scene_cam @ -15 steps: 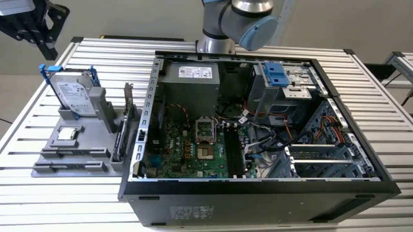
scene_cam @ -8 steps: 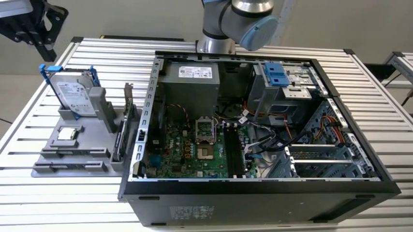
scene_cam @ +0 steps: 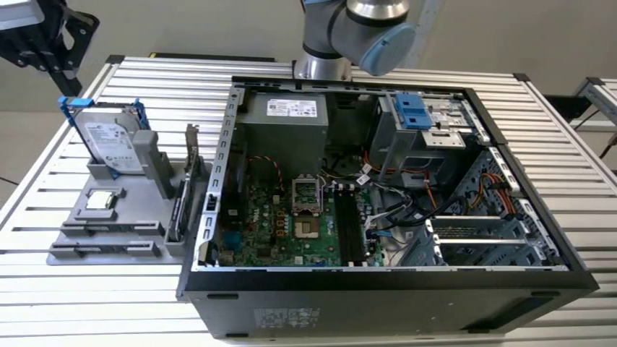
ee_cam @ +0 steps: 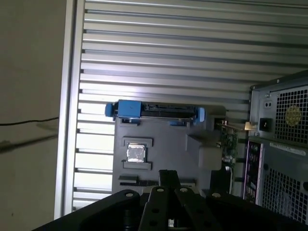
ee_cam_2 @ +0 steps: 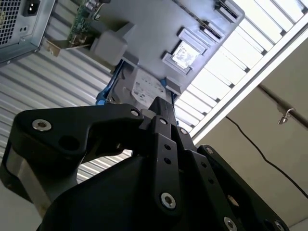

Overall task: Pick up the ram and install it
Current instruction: 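Reach for the ram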

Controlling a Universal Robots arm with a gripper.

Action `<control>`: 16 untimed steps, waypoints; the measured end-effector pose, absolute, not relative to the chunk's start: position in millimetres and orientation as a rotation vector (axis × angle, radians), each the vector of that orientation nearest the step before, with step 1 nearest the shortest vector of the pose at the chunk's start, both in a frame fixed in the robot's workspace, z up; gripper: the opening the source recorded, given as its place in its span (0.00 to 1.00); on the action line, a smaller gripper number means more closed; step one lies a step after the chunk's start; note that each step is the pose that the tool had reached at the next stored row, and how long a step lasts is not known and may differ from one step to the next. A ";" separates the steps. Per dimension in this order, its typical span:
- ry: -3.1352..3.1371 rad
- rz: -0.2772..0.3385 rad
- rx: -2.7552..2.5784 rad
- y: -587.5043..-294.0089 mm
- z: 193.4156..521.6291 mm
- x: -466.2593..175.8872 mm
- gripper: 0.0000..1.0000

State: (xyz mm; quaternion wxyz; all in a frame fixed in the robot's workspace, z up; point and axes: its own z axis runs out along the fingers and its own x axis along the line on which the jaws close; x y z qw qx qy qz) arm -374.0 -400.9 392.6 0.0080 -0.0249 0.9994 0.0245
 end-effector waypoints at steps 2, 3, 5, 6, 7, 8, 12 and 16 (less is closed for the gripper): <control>3.124 0.077 -0.078 -403.7 392.5 -374.0 0.00; 3.124 0.077 -0.078 -405.2 392.6 -374.0 0.00; 3.124 0.077 -0.078 -408.1 392.5 -374.0 0.00; 3.124 0.077 -0.078 -409.5 392.5 -374.0 0.00; 3.124 0.077 -0.078 -410.8 392.5 -374.0 0.00; 3.124 0.077 -0.078 -412.2 392.5 -374.0 0.00; 3.124 0.077 -0.078 -417.4 392.5 -374.0 0.00; 3.124 0.077 -0.078 -422.6 392.4 -374.0 0.00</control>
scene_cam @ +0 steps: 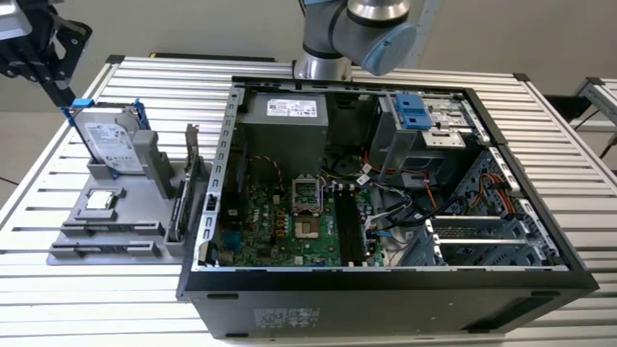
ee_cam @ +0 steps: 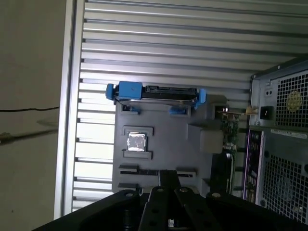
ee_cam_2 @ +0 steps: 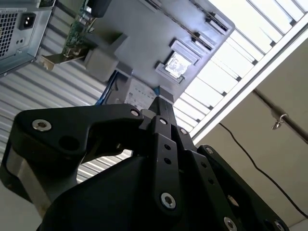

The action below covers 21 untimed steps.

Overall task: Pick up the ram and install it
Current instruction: 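Reach for the ram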

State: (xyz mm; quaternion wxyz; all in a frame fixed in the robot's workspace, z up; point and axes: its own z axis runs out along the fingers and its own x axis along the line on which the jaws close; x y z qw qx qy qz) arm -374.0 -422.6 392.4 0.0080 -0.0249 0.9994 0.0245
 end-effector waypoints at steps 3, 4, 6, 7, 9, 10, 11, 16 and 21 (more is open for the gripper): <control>3.124 0.077 -0.078 -427.1 392.4 -374.0 0.00; 3.124 0.077 -0.078 -428.7 392.4 -374.0 0.00; 3.124 0.077 -0.077 -432.1 392.4 -374.0 0.00; 3.124 0.077 -0.077 -433.8 392.4 -374.0 0.00; 3.124 0.077 -0.077 -437.5 392.3 -374.0 0.00; 3.124 0.077 -0.077 -439.4 392.3 -374.0 0.00; 3.124 0.077 -0.077 -441.0 392.3 -374.0 0.00; 3.125 0.077 -0.077 -450.2 392.3 -374.0 0.00; 3.125 0.077 -0.077 -459.0 392.2 -374.0 0.00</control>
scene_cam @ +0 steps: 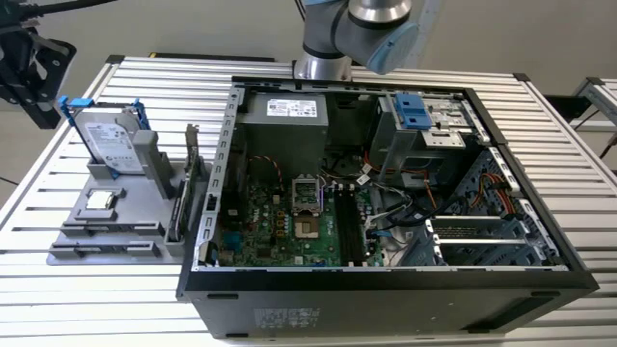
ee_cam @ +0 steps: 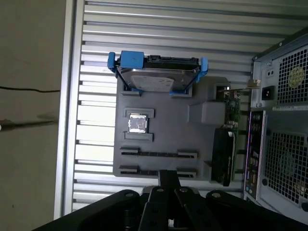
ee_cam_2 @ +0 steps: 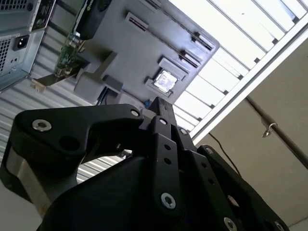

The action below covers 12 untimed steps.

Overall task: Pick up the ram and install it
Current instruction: 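Reach for the ram, then pick up the ram and move it above insertion slot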

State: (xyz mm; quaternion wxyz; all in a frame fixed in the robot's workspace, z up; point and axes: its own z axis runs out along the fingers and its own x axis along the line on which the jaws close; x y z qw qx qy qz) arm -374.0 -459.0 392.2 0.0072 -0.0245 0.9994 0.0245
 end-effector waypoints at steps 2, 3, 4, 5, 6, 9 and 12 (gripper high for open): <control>3.126 0.077 -0.076 -462.3 392.2 -374.0 0.00; 3.126 0.077 -0.076 -464.0 392.2 -374.0 0.00; 3.126 0.077 -0.076 -465.7 392.1 -374.0 0.00; 3.126 0.077 -0.076 -467.5 392.2 -374.0 0.00; 3.126 0.077 -0.076 -469.0 392.2 -374.0 0.00; 3.126 0.077 -0.076 -474.2 392.1 -374.0 0.00; 3.127 0.077 -0.076 -479.3 392.1 -374.0 0.00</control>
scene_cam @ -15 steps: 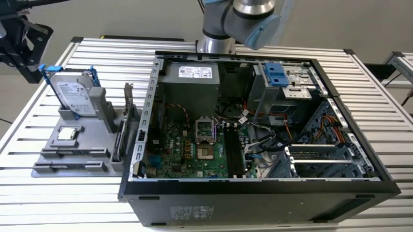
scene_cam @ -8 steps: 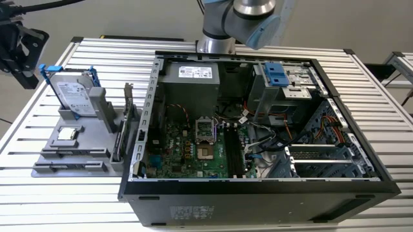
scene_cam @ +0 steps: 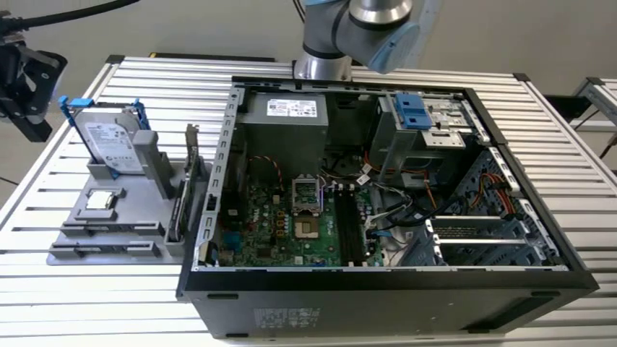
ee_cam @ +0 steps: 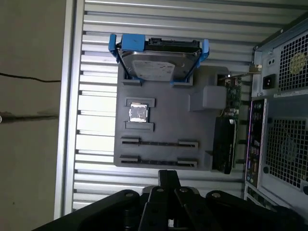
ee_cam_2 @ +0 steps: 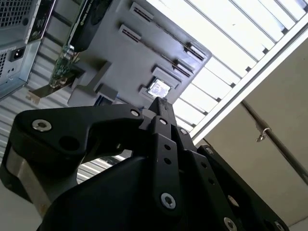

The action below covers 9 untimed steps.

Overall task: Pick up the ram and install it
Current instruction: 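Pick up the ram and move it above insertion slot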

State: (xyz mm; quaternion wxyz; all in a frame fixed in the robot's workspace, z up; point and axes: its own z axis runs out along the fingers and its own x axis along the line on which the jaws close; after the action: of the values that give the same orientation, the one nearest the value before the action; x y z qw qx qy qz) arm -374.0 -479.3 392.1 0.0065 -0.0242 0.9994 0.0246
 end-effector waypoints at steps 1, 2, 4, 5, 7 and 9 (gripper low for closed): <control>3.127 0.077 -0.076 -481.0 392.0 -374.0 0.00; 3.127 0.077 -0.076 -482.7 392.0 -374.0 0.00; 3.127 0.077 -0.075 -485.8 392.0 -374.0 0.00; 3.128 0.077 -0.075 -487.3 392.0 -374.0 0.00; 3.129 0.077 -0.075 -490.2 392.0 -374.0 0.00; 3.129 0.077 -0.075 -493.0 391.9 -374.0 0.00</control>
State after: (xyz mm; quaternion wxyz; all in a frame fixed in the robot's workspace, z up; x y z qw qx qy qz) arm -374.0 -493.0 391.9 0.0052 -0.0239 0.9994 0.0246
